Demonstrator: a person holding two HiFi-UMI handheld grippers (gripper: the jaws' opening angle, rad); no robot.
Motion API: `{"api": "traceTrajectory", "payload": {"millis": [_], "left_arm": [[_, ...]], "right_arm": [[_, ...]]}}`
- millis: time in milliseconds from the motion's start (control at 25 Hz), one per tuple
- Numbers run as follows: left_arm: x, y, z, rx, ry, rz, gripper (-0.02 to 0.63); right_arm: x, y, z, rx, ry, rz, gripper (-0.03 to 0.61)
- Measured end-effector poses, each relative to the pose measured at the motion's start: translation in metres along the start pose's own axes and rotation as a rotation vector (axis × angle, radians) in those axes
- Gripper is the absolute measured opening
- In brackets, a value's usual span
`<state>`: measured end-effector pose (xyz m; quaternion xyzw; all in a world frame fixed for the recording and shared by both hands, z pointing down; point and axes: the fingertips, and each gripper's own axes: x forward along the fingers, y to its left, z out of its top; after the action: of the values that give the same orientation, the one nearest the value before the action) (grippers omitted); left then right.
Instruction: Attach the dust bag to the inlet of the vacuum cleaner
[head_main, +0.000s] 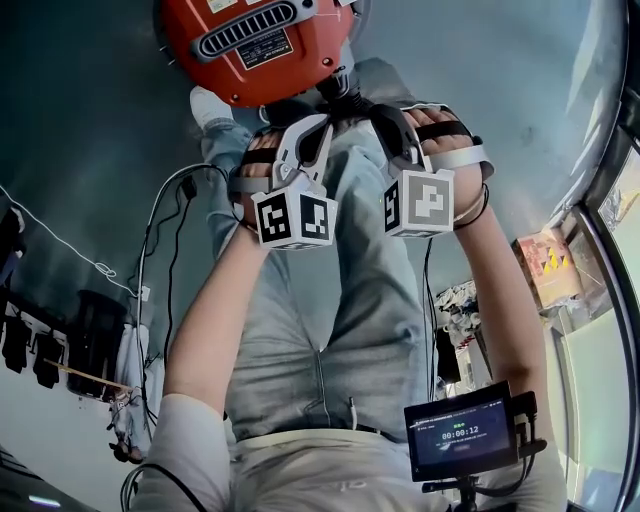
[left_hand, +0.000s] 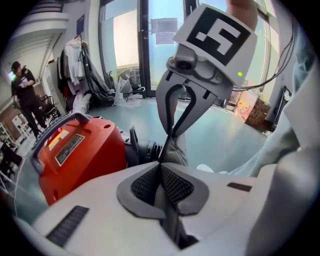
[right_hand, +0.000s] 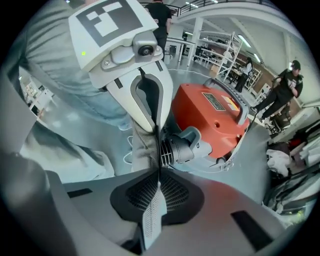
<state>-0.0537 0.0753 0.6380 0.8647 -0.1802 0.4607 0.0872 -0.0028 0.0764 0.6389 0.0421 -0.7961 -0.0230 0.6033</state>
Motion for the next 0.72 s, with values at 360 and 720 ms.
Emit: {"api": "traceTrajectory", "payload": {"millis": [360, 720], "left_arm": [[0.004, 0.007, 0.001, -0.122, 0.01, 0.051, 0.012], [-0.001, 0.005, 0.005, -0.08, 0.0, 0.088, 0.012]], "right_arm": [[0.001, -0.006, -0.003, 0.024, 0.003, 0.096, 0.021], [0.007, -0.009, -0.002, -0.187, 0.047, 0.191, 0.023]]}}
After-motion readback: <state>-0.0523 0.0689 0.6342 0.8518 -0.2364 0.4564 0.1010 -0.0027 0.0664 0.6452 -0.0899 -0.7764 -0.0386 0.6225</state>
